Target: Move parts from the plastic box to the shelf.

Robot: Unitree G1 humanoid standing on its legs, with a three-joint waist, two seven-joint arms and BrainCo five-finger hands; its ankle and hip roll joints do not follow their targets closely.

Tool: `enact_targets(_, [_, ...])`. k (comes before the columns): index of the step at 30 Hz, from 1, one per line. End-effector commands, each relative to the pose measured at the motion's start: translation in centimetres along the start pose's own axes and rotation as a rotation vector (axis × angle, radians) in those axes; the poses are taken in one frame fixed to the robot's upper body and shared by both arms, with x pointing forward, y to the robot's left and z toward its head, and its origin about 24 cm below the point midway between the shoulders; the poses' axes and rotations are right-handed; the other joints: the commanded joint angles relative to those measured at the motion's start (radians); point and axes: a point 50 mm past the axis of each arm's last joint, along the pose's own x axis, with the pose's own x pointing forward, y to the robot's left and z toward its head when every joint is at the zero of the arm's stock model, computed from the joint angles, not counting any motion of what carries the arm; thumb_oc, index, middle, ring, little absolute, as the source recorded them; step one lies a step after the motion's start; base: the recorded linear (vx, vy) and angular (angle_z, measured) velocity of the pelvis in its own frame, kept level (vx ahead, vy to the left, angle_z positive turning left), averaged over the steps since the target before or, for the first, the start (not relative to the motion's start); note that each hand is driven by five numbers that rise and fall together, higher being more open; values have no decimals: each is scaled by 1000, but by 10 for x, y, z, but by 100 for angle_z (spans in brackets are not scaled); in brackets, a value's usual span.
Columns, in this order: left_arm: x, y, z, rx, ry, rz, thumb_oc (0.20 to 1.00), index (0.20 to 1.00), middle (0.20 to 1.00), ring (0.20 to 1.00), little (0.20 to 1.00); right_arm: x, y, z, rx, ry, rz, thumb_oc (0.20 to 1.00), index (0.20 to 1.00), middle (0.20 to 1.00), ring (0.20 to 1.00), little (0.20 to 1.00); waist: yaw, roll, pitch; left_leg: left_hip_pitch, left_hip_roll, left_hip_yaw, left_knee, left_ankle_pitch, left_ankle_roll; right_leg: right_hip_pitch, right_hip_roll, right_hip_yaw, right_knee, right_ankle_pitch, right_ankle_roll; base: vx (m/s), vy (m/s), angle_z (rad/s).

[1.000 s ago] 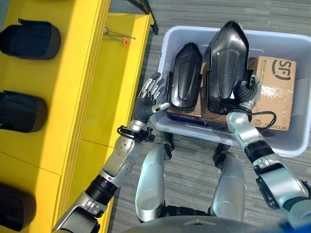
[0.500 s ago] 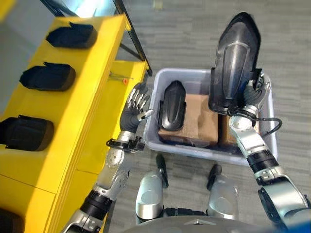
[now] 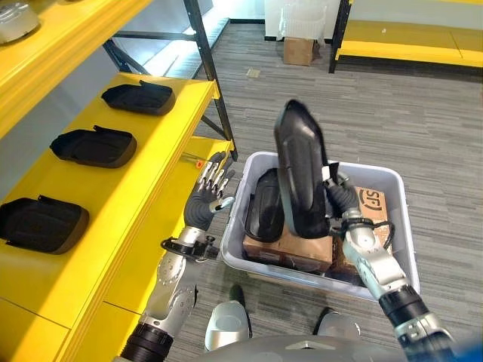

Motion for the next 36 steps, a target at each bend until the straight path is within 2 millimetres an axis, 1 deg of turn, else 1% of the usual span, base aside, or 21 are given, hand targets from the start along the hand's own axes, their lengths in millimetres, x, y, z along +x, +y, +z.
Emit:
enact_targets(1, [8, -12, 33, -4, -161, -142, 1000, 1000, 1000, 1000, 1000, 5, 12, 41, 93, -158, 180, 200, 200, 200, 200, 200, 27, -13, 1, 32, 45, -34, 3, 30, -14, 60, -5, -24, -82, 99, 28, -50, 305, 5])
enact_targets(4, [12, -10, 30, 5, -108, -176, 1000, 1000, 1000, 1000, 1000, -2, 21, 40, 109, -165, 258, 200, 200, 200, 200, 200, 50, -21, -22, 53, -31, -41, -55, 12, 23, 61, -43, -50, -151, 212, 73, -103, 436, 6])
enact_targets(5, [16, -10, 28, 4, -91, -185, 1000, 1000, 1000, 1000, 1000, -3, 26, 39, 130, -168, 273, 200, 200, 200, 200, 200, 57, -32, -28, 57, -69, -36, -71, -7, 43, 39, -69, -58, -162, 295, 99, -104, 261, 7])
enact_targets(8, [21, -12, 27, -2, -64, -201, 1000, 1000, 1000, 1000, 1000, -2, 31, 40, 112, -200, 282, 200, 200, 200, 200, 200, 59, -40, -30, 75, -103, -32, -96, -34, 69, -22, -95, -33, -133, 376, 127, -85, 116, -11])
enact_targets(9, [23, -13, 23, -18, -42, -202, 1000, 1000, 1000, 1000, 1000, -3, 31, 39, 107, -209, 266, 200, 200, 200, 200, 200, 42, -35, -37, 67, -114, -69, -106, -32, 84, -40, -56, 32, -109, 341, 117, -64, 25, 6])
enact_targets(10, [24, -14, 12, -72, 9, -199, 1000, 1000, 1000, 1000, 1000, -5, 27, 39, 116, -227, 235, 200, 200, 200, 200, 200, 14, -28, -56, 59, -129, -136, -128, -13, 99, -41, 42, 122, -89, 261, 88, -24, -25, 88])
enact_targets(11, [21, -15, 3, -102, 43, -178, 1000, 1000, 1000, 1000, 1000, -5, 22, 38, 128, -226, 216, 200, 200, 200, 200, 200, 2, -30, -78, 56, -149, -183, -149, -1, 107, -29, 135, 161, -86, 191, 58, 12, -45, 144])
enact_targets(13, [15, -20, -10, -154, 57, -147, 1000, 1000, 1000, 1000, 1000, -5, 19, 35, 144, -190, 204, 200, 200, 200, 200, 200, -34, -40, -103, 47, -214, -288, -158, 5, 113, -35, 302, 293, -60, 141, -7, 30, -77, 156])
enact_targets(15, [11, -17, -17, -169, 70, -97, 1000, 1000, 1000, 1000, 1000, -6, 18, 30, 133, -170, 232, 200, 200, 200, 200, 200, -35, -45, -109, 41, -241, -348, -158, 10, 110, -4, 321, 314, -162, 123, -32, -1, -176, 110])
enact_targets(17, [11, -14, -16, -187, 58, -79, 1000, 1000, 1000, 1000, 1000, -4, 15, 31, 123, -172, 227, 200, 200, 200, 200, 200, -22, -44, -106, 15, -242, -373, -158, 20, 105, -10, 324, 319, -215, 123, -41, -190, -208, 76])
enact_targets(22, [13, -16, -12, -161, 36, -79, 1000, 1000, 1000, 1000, 1000, 0, 21, 32, 116, -179, 248, 200, 200, 200, 200, 200, 5, -37, -86, -46, -218, -401, -158, 59, 83, -21, 313, 301, -291, 160, -43, -179, -119, 29])
enact_targets(24, [10, -15, -14, -152, 49, -66, 1000, 1000, 1000, 1000, 1000, -1, 20, 30, 117, -173, 251, 200, 200, 200, 200, 200, 5, -35, -84, -50, -199, -377, -158, 65, 65, -2, 302, 270, -312, 165, -39, -47, -72, 12])
enact_targets(25, [9, -13, -15, -132, 49, -75, 1000, 1000, 1000, 1000, 1000, -8, 18, 25, 124, -160, 223, 200, 200, 200, 200, 200, -15, -28, -79, -41, -164, -222, -158, 61, 44, 26, 283, 188, -320, 158, -31, -33, -54, 40])
enact_targets(26, [10, -13, -15, -133, 43, -87, 1000, 1000, 1000, 1000, 1000, -10, 15, 23, 125, -153, 201, 200, 200, 200, 200, 200, -28, -26, -82, -39, -152, -141, -158, 65, 37, 29, 276, 154, -322, 156, -29, -47, -16, 101])
enact_targets(27, [11, -12, -15, -136, 35, -89, 1000, 1000, 1000, 1000, 1000, -12, 11, 20, 125, -135, 163, 200, 200, 200, 200, 200, -48, -25, -79, -20, -136, -17, -158, 67, 29, 44, 262, 98, -322, 149, -27, -12, 40, 145])
enact_targets(28, [13, -13, -15, -146, 27, -84, 1000, 1000, 1000, 1000, 1000, -13, 8, 17, 123, -124, 155, 200, 200, 200, 200, 200, -59, -27, -83, -9, -129, 39, -150, 53, 21, 55, 251, 70, -322, 138, -22, -28, 47, 188])
enact_targets(30, [15, -16, -17, -184, 31, -91, 1000, 1000, 1000, 1000, 1000, -13, 5, 14, 103, -115, 148, 200, 200, 200, 200, 200, -74, -38, -75, -6, -108, 110, -70, 17, 19, 77, 230, 23, -319, 136, -28, -92, 85, 162])
enact_targets(32, [17, -23, -18, -188, 28, -116, 1000, 1000, 1000, 1000, 1000, -10, 4, 16, 73, -120, 170, 200, 200, 200, 200, 200, -79, -54, -68, -15, -62, 153, 48, -28, 15, 75, 203, -9, -298, 136, -37, -151, 131, 73])
enact_targets(33, [17, -25, -16, -175, 32, -117, 1000, 1000, 1000, 1000, 1000, -7, 2, 19, 59, -125, 178, 200, 200, 200, 200, 200, -77, -59, -69, 7, -18, 161, 95, -20, 2, 69, 189, -29, -278, 132, -45, -90, 115, 43])
enact_targets(34, [17, -25, -16, -175, 32, -116, 1000, 1000, 1000, 1000, 1000, -6, 2, 19, 58, -125, 179, 200, 200, 200, 200, 200, -77, -59, -69, 11, -14, 160, 98, -18, -1, 69, 188, -32, -276, 131, -46, -65, 169, 38])
enact_targets(36, [15, -24, -15, -185, 33, -102, 1000, 1000, 1000, 1000, 1000, -5, 0, 18, 55, -103, 160, 200, 200, 200, 200, 200, -71, -55, -79, 34, 44, 140, 139, 50, -38, 77, 187, -46, -272, 119, -62, -19, 200, 40])
